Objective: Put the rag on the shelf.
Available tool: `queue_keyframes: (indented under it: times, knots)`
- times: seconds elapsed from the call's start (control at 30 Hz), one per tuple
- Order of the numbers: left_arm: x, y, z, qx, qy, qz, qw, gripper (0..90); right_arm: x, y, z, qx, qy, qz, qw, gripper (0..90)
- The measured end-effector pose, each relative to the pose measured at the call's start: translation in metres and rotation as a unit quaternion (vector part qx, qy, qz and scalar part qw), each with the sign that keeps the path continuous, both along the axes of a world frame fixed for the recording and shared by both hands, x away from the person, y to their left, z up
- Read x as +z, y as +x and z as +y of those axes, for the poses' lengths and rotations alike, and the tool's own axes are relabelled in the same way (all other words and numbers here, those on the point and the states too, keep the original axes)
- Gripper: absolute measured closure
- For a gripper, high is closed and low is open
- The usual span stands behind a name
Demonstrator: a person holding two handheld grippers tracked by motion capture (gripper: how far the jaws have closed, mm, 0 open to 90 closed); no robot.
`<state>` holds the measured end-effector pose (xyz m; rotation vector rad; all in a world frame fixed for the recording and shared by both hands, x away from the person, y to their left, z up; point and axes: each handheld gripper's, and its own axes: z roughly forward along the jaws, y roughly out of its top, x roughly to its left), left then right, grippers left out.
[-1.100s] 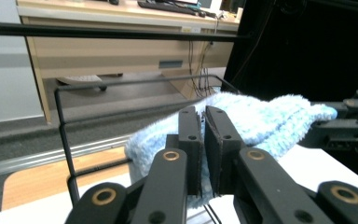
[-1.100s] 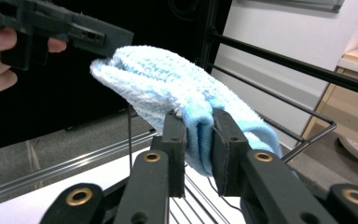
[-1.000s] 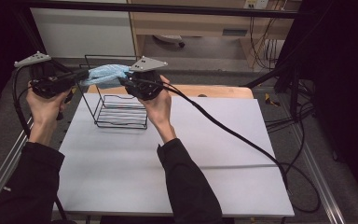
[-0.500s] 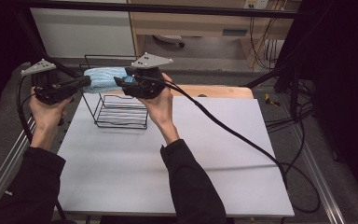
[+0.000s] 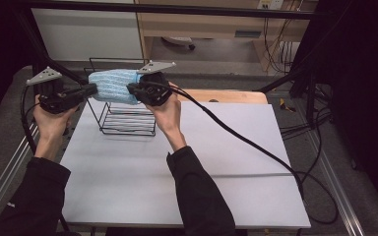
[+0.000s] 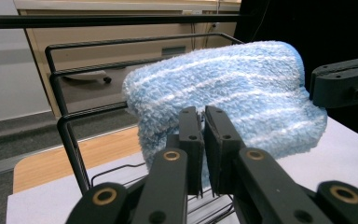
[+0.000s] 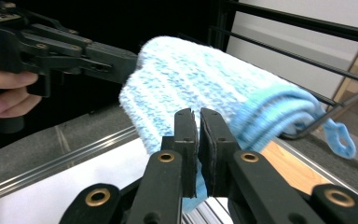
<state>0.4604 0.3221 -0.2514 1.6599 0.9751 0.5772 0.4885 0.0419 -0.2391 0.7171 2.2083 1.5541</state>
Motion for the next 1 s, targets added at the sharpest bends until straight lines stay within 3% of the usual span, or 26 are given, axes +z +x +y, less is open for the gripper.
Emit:
queue_keyframes:
  times: [0.2, 0.43, 1.0]
  knots:
    - [0.0, 0.001, 0.0, 0.002, -0.005, -0.004, 1.0, 83.0, -0.006, 0.002, -0.002, -0.002, 0.003, -0.005, 1.0, 81.2]
    - [0.01, -0.005, 0.005, 0.007, -0.021, -0.021, 0.9995, 70.9, 0.002, -0.002, -0.006, 0.008, 0.029, -0.022, 0.9993, 70.1]
    - [0.021, -0.005, 0.0, 0.014, -0.016, -0.033, 0.9992, 46.5, 0.014, -0.002, -0.009, 0.012, 0.048, -0.03, 0.9983, 52.0]
